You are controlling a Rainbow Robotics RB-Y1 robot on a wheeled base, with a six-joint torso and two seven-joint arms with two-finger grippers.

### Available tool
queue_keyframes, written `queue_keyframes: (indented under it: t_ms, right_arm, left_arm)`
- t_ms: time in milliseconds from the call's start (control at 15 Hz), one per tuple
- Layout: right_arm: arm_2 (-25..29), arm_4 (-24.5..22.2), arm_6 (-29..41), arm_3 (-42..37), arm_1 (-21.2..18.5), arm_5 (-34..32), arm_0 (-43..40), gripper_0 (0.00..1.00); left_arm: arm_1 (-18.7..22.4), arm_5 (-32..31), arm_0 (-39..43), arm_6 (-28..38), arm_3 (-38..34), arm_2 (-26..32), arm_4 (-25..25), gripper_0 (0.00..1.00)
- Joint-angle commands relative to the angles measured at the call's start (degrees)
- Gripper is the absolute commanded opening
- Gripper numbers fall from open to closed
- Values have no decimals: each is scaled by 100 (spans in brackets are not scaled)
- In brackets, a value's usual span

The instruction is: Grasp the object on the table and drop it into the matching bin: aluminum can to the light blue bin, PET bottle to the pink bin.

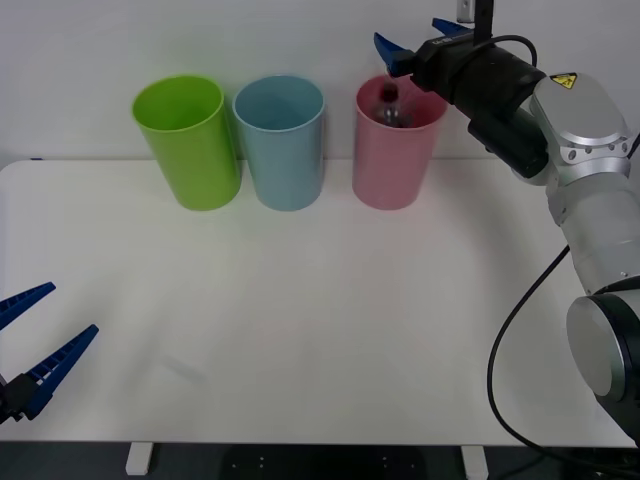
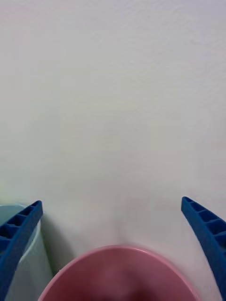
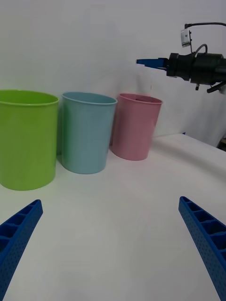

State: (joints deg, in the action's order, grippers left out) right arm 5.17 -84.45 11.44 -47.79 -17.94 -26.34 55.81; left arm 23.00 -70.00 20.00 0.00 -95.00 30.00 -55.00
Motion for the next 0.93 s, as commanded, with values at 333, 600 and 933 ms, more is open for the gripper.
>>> queue_keyframes:
  t_ms: [333, 600, 933]
  right_arm:
    - [55, 122, -116, -11, -8, -126, 0, 100]
    - [160, 324, -213, -29, -8, -451, -62, 100]
    - [134, 368, -195, -916, -8, -574, -712, 100]
  left_arm:
    - [0, 0, 0, 0, 0, 0, 0, 100]
    - [0, 0, 0, 0, 0, 0, 0, 100]
    - [0, 0, 0, 0, 0, 0, 0, 100]
